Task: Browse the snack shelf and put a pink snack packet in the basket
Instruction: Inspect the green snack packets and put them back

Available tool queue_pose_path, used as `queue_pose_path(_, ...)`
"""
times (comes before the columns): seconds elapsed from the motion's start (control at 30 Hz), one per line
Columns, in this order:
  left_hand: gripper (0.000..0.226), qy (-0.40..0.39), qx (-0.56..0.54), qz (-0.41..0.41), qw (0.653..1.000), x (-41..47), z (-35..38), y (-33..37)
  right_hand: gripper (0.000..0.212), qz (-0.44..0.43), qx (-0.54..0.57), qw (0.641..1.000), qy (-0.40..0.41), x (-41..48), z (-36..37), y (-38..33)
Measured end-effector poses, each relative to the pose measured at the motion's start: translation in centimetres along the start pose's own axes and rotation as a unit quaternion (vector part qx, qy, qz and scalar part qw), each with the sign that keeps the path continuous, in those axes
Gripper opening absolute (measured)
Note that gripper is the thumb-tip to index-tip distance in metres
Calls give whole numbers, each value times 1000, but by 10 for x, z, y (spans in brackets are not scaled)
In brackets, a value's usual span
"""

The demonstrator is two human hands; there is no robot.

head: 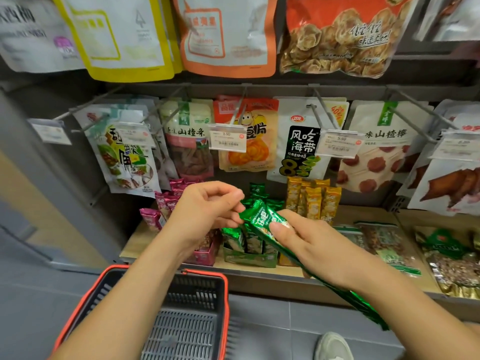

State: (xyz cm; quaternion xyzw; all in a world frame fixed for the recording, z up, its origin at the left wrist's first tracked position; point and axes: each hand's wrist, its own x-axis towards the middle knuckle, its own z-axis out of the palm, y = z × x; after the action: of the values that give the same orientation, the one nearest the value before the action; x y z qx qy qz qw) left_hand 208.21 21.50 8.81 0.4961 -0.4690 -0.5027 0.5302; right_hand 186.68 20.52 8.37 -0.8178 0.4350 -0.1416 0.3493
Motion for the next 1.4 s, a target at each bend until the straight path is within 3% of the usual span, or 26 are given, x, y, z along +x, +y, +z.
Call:
queue_pose_path(0.13, 33, -66, 55, -68, 994, -1, 0, -1, 51, -1, -19, 998, 53, 0, 2, -1)
queue_pose_path(0.2, 33, -100, 68, -75, 990, -2, 3, -2, 50, -5, -42, 997, 62, 0, 3, -1)
queue_pose_path(0.43, 7, -27, 29, -11, 999, 0, 6, -7, 41, -15, -3, 998, 56, 2, 6, -3)
queue_pose_path(0.63, 23, 7, 20, 39, 999, 3, 8, -11, 21, -53, 32, 995, 81, 4, 8, -2)
queue_pose_path(0.77, 37, -10, 29, 61, 998, 5, 6, -14, 28, -61, -2, 994, 86, 3, 9, -2)
queue_pose_path(0.87, 22, -70, 34, 71, 994, 3, 1, -9, 30, -59, -63, 992, 96, 2, 8, 2)
queue_pose_path(1.03, 26, -134, 162, 96, 973, -1, -3, 0, 32, -64, -87, 990, 93, 0, 7, 3)
queue_pose_path(1.4, 9, -86, 171, 120, 974, -2, -6, 5, 46, -48, 36, 998, 3, 2, 1, -3)
